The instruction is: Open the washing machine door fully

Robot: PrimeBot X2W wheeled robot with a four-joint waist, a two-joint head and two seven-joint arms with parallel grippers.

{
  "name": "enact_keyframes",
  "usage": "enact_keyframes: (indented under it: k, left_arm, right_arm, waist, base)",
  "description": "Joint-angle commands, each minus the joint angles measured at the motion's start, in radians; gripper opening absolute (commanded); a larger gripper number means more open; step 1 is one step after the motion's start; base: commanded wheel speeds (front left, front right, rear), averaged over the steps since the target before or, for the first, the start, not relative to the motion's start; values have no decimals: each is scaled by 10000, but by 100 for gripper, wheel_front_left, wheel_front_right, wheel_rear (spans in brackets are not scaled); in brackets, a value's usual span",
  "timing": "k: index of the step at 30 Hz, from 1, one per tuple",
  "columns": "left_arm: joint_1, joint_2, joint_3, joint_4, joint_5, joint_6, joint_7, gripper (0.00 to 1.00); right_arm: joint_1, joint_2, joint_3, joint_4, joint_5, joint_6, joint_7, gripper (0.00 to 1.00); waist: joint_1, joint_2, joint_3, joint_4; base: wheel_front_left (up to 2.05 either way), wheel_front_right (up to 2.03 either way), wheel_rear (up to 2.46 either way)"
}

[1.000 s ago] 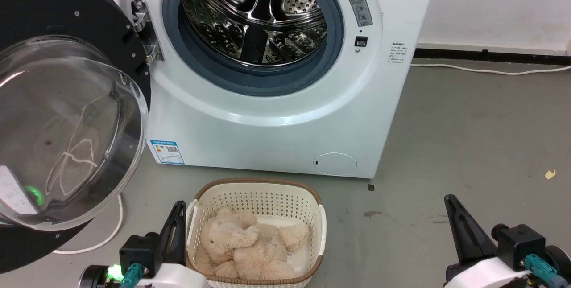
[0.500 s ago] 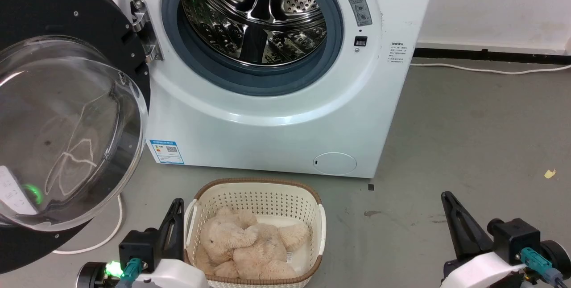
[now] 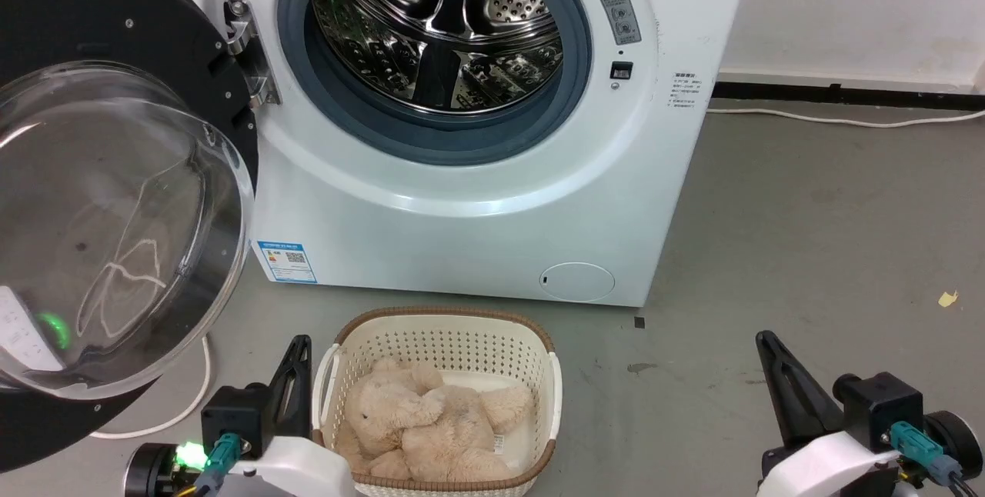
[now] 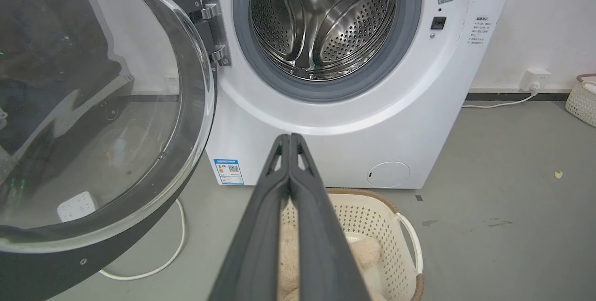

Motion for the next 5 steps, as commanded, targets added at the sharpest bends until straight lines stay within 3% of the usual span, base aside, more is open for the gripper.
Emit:
enact_keyframes:
  k: [1, 5]
  left_arm:
    - [-122, -86, 116, -48, 155, -73, 92, 0]
    - [-145, -123, 182, -56, 224, -120, 153, 0]
  right_arm:
    - [-166, 36, 31, 20, -67, 3, 63, 0]
    - [-189, 37, 43, 21, -88, 4, 117, 0]
  waist:
    - [0, 0, 2, -2]
    - [0, 0, 4, -5]
  base:
    - [0, 0, 0]
    - [0, 0, 0]
